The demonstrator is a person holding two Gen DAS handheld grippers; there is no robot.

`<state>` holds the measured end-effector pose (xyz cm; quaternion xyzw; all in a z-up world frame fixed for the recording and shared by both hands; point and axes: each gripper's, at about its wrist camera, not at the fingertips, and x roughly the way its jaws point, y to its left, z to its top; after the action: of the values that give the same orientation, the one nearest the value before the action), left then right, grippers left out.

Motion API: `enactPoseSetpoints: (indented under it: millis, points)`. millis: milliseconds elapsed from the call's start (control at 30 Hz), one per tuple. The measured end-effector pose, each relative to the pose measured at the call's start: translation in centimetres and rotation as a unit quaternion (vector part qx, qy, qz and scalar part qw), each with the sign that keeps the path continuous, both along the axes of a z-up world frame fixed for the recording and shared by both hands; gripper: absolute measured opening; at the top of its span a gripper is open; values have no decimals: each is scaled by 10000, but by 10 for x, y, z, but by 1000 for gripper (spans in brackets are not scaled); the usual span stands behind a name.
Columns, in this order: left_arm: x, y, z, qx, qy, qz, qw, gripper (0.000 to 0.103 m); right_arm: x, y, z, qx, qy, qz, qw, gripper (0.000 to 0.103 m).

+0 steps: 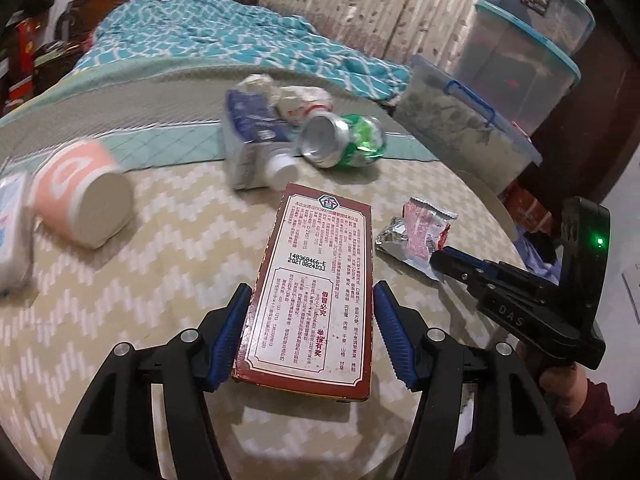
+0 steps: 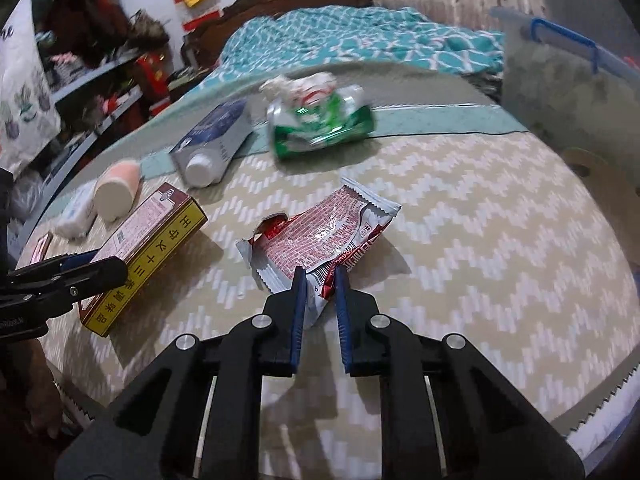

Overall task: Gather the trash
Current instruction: 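Carry the wrapper to the wastebasket and open the right gripper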

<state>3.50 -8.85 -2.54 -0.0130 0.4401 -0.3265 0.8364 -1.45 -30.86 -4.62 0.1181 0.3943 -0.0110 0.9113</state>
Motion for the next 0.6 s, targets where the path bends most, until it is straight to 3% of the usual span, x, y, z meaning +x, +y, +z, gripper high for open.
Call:
enactPoseSetpoints:
  millis: [267, 600]
  points:
    - [13, -80, 3, 135, 146, -756, 9969, 59, -17, -71, 1, 225, -200, -756, 9967, 17]
    - [31, -245, 2, 336, 203, -1878, 9814, 59, -51, -211, -3, 618, -377, -2062, 9758, 17]
